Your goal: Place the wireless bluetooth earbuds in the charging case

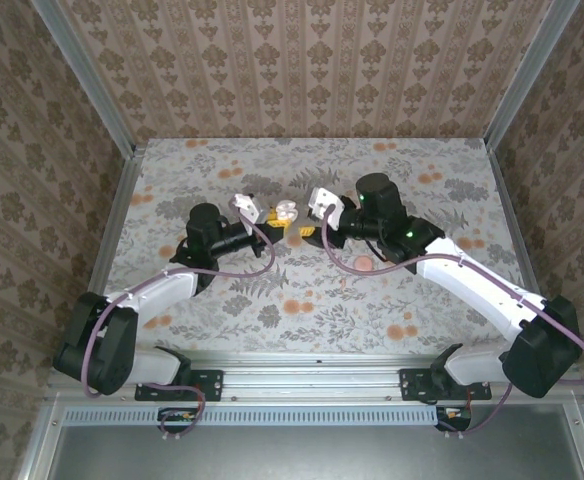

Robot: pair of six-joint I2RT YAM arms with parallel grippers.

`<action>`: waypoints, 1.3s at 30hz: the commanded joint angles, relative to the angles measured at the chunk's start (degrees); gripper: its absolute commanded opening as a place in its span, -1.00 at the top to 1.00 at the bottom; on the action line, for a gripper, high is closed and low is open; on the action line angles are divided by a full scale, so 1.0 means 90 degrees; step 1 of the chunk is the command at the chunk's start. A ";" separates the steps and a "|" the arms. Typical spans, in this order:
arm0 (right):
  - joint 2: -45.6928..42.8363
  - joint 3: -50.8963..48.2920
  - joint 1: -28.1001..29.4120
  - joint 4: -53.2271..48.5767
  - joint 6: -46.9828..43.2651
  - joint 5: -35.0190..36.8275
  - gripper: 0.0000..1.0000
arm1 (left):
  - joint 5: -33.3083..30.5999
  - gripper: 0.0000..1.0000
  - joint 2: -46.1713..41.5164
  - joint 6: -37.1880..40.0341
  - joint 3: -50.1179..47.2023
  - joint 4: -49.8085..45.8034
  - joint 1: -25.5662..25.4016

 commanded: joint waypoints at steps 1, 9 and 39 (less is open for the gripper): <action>0.0053 0.0075 -0.0014 -0.0469 -0.0986 -0.0296 -0.01 | 0.0273 0.78 -0.0175 0.0361 0.0042 -0.0197 0.0009; 0.0284 0.0175 -0.0005 -0.0162 -0.1009 -0.0356 0.01 | 0.0266 0.79 -0.0253 0.0447 0.0023 -0.0279 0.0016; 0.0941 0.0624 0.0229 0.0155 -0.0926 -0.0730 0.19 | 0.0182 0.79 -0.0382 0.0378 -0.0051 -0.0262 -0.0014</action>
